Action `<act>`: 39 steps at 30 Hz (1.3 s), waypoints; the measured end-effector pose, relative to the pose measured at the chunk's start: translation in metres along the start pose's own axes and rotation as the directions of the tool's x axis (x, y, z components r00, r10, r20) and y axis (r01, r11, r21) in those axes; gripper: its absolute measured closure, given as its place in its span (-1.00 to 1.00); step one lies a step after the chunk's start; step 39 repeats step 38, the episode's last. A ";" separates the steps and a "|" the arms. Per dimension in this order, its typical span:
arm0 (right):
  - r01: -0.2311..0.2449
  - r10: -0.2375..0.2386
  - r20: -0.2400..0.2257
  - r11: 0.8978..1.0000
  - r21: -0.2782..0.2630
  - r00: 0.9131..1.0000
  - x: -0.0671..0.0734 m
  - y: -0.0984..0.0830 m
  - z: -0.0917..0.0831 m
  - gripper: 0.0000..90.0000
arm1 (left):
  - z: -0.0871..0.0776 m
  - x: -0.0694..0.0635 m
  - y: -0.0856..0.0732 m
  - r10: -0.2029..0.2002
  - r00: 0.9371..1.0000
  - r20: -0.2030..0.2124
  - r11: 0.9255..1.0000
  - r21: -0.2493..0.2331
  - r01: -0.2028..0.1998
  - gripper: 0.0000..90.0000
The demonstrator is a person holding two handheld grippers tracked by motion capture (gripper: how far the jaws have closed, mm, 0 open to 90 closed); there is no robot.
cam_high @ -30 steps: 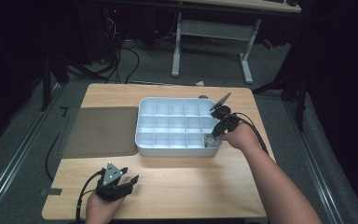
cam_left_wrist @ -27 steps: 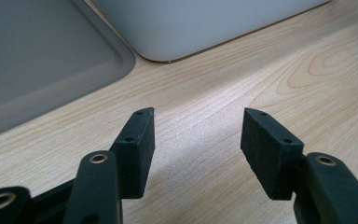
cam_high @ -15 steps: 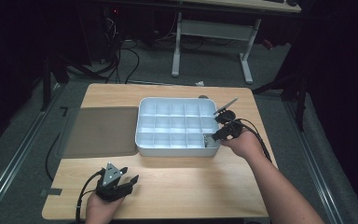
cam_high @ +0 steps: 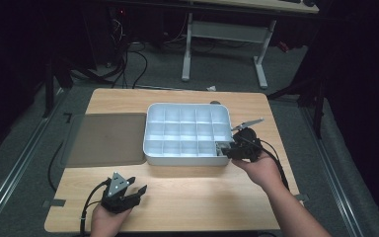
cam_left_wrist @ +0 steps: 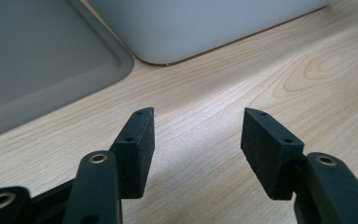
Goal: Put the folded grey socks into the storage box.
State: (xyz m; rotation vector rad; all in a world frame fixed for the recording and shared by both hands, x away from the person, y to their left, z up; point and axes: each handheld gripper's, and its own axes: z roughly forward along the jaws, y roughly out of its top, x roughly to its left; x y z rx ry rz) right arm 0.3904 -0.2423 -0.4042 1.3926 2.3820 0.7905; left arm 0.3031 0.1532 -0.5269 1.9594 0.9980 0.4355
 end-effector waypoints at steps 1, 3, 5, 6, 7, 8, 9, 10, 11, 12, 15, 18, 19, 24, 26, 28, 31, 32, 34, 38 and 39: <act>-0.005 0.005 -0.004 1.000 -0.008 1.000 0.001 -0.004 -0.002 0.20 | 0.000 0.000 0.000 0.000 1.000 0.000 1.000 -0.001 0.000 0.00; 0.029 -0.028 0.030 0.999 -0.042 0.999 0.006 -0.013 -0.006 0.14 | 0.000 0.000 0.000 -0.002 1.000 0.002 1.000 -0.001 0.002 0.00; 0.027 -0.026 0.021 0.998 -0.063 0.999 0.009 -0.022 -0.008 0.08 | 0.001 0.000 0.000 -0.002 1.000 0.001 1.000 -0.001 0.002 0.00; 0.025 -0.024 0.009 0.996 -0.085 1.000 0.009 -0.028 -0.009 0.06 | 0.001 0.000 0.000 -0.002 1.000 0.001 1.000 -0.002 0.002 0.00; 0.018 -0.018 0.002 0.995 -0.096 1.000 0.010 -0.033 -0.009 0.03 | 0.001 0.000 0.000 -0.005 1.000 0.002 1.000 -0.003 0.005 0.00; 0.011 -0.012 -0.008 0.994 -0.110 1.000 0.011 -0.039 -0.008 0.01 | 0.001 0.000 0.000 -0.006 1.000 0.003 1.000 -0.003 0.006 0.00; 0.019 -0.020 -0.006 0.992 -0.121 1.000 0.012 -0.044 -0.007 -0.01 | 0.001 0.000 0.000 -0.005 1.000 0.004 1.000 -0.001 0.005 0.00; 0.018 -0.019 -0.006 0.991 -0.133 1.000 0.013 -0.051 -0.006 -0.03 | 0.001 0.000 0.000 -0.004 1.000 0.005 1.000 -0.005 0.004 0.00; 0.018 -0.020 -0.012 0.989 -0.150 1.000 0.014 -0.057 -0.004 -0.04 | 0.000 -0.001 0.001 -0.006 1.000 0.004 1.000 -0.008 0.006 0.00; 0.016 -0.019 -0.015 0.986 -0.166 1.000 0.015 -0.064 -0.002 -0.04 | 0.000 -0.001 0.001 -0.005 1.000 0.003 1.000 -0.010 0.005 -0.01; -0.002 -0.003 -0.024 0.979 -0.204 1.000 0.018 -0.085 0.008 -0.06 | 0.001 -0.002 0.001 0.002 1.000 0.007 1.000 -0.007 -0.002 -0.01; -0.013 0.008 -0.019 0.971 -0.237 1.000 0.020 -0.105 0.020 -0.05 | 0.001 -0.003 0.001 0.005 1.000 0.007 1.000 -0.008 -0.005 -0.03; -0.026 0.023 -0.015 0.967 -0.253 1.000 0.021 -0.117 0.028 -0.06 | 0.000 -0.004 0.002 0.007 1.000 0.007 1.000 -0.009 -0.007 -0.03; -0.072 0.067 -0.025 0.949 -0.308 0.997 0.028 -0.137 0.034 -0.09 | -0.001 -0.014 0.001 0.015 1.000 0.022 1.000 -0.022 -0.014 -0.03; -0.079 0.073 -0.031 0.938 -0.336 0.997 0.034 -0.143 0.034 -0.09 | 0.001 -0.019 0.002 0.024 0.999 0.035 1.000 -0.021 -0.023 -0.03; -0.025 0.019 -0.021 0.941 -0.336 1.000 0.040 -0.142 0.031 -0.10 | 0.002 -0.024 0.003 0.031 0.999 0.041 0.999 -0.021 -0.030 -0.04; -0.021 0.021 -0.004 0.934 -0.357 1.000 0.040 -0.145 0.032 -0.08 | 0.003 -0.027 0.003 0.027 0.999 0.041 1.000 -0.015 -0.027 -0.04; -0.044 0.038 -0.024 0.935 -0.353 0.999 0.038 -0.146 0.033 -0.09 | 0.003 -0.028 0.002 0.024 0.999 0.042 1.000 -0.015 -0.023 -0.04; -0.041 0.033 -0.029 0.941 -0.336 0.999 0.038 -0.149 0.036 -0.09 | 0.002 -0.029 0.002 0.031 0.999 0.036 0.999 -0.011 -0.031 -0.04; -0.030 0.023 -0.024 0.939 -0.343 0.999 0.038 -0.149 0.036 -0.09 | 0.000 -0.027 0.001 0.025 0.999 0.027 1.000 -0.013 -0.024 -0.04; -0.030 0.023 -0.024 0.939 -0.343 0.999 0.038 -0.149 0.036 -0.09 | 0.000 -0.027 0.001 0.025 0.999 0.027 1.000 -0.013 -0.024 -0.04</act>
